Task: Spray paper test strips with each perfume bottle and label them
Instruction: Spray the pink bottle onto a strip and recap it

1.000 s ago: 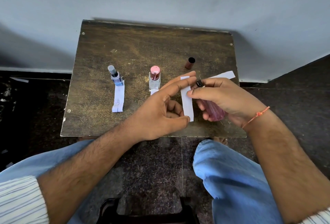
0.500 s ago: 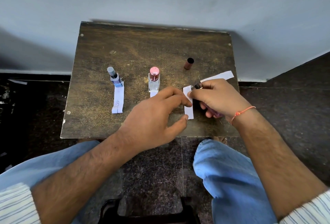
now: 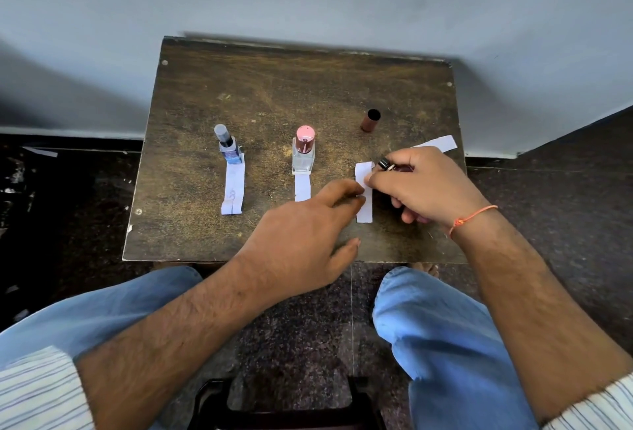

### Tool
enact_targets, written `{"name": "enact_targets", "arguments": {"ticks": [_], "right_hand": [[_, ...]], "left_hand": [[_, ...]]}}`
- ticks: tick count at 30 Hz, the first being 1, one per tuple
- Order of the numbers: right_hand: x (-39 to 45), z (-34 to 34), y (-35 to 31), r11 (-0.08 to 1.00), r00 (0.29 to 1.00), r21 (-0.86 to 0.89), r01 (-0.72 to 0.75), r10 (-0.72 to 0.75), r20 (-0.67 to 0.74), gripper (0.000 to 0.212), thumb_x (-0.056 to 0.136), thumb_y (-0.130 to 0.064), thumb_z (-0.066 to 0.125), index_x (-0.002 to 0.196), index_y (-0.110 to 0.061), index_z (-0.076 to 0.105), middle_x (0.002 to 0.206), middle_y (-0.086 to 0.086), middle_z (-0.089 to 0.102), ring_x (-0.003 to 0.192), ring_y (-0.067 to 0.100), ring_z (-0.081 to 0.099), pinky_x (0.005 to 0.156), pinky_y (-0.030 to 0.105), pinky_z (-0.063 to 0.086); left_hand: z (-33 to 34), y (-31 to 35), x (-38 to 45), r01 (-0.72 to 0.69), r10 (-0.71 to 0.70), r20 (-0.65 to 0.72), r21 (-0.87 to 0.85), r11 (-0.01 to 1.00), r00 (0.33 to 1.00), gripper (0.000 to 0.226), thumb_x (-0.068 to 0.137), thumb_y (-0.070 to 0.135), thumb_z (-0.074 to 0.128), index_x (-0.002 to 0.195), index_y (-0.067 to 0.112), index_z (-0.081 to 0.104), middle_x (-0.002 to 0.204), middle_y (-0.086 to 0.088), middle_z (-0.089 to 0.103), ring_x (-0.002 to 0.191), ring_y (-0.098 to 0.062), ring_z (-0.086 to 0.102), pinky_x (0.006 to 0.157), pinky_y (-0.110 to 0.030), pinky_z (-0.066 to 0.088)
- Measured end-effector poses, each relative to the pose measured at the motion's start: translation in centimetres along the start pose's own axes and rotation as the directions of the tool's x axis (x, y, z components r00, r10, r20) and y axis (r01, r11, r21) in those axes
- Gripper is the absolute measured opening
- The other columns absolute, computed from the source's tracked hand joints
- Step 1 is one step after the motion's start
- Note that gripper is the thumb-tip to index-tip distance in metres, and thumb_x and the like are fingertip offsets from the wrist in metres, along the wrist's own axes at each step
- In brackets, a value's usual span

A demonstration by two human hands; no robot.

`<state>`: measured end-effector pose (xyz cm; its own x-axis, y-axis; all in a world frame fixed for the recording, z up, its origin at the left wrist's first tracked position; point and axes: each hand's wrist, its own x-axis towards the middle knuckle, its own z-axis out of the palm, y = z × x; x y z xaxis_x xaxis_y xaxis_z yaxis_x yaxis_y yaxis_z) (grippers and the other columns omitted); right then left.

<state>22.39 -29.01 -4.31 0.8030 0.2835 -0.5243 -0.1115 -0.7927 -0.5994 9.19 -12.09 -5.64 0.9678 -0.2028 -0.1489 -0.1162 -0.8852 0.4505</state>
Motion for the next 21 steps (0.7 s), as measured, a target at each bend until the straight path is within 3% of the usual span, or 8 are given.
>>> {"name": "enact_targets", "arguments": {"ticks": [6, 12, 15, 21], "right_hand": [[-0.1, -0.2, 0.0, 1.000, 1.000, -0.017, 0.008, -0.008, -0.003, 0.018, 0.093, -0.035, 0.074, 0.087, -0.018, 0.075, 0.056, -0.002, 0.064, 0.041, 0.018, 0.063, 0.040, 0.024, 0.041], [0.2, 0.0, 0.2, 0.984, 0.999, 0.178, -0.009, 0.014, -0.029, 0.006, 0.094, -0.029, 0.075, 0.097, -0.026, 0.079, 0.054, -0.004, 0.060, 0.039, 0.018, 0.055, 0.043, 0.021, 0.033], [0.3, 0.0, 0.1, 0.976, 0.998, 0.215, 0.020, -0.006, -0.063, 0.014, 0.094, -0.028, 0.073, 0.102, -0.037, 0.081, 0.054, -0.005, 0.061, 0.041, 0.017, 0.056, 0.040, 0.021, 0.034], [1.0, 0.3, 0.4, 0.988, 0.980, 0.124, 0.093, -0.069, -0.187, 0.011, 0.092, -0.028, 0.073, 0.092, -0.036, 0.080, 0.056, -0.005, 0.066, 0.041, 0.017, 0.062, 0.038, 0.017, 0.038]], "left_hand": [[-0.1, 0.5, -0.1, 0.000, 0.000, -0.008, 0.029, 1.000, 1.000, 0.066, 0.105, 0.059, 0.045, 0.164, 0.032, 0.036, 0.166, 0.025, 0.019, 0.099, -0.014, 0.072, 0.080, -0.037, 0.064], [0.1, 0.6, -0.1, 0.014, -0.015, 0.016, 0.041, 0.999, 1.000, 0.067, 0.105, 0.058, 0.044, 0.166, 0.034, 0.031, 0.167, 0.026, 0.016, 0.102, -0.015, 0.072, 0.079, -0.037, 0.062], [0.0, 0.5, -0.2, 0.016, -0.017, 0.018, 0.049, 0.999, 1.000, 0.067, 0.105, 0.058, 0.044, 0.166, 0.034, 0.031, 0.168, 0.026, 0.016, 0.101, -0.015, 0.072, 0.078, -0.037, 0.062], [0.0, 0.6, -0.2, 0.011, -0.011, 0.025, 0.035, 0.999, 1.000, 0.064, 0.106, 0.057, 0.043, 0.165, 0.035, 0.033, 0.173, 0.026, 0.013, 0.106, -0.012, 0.071, 0.079, -0.036, 0.061]]}}
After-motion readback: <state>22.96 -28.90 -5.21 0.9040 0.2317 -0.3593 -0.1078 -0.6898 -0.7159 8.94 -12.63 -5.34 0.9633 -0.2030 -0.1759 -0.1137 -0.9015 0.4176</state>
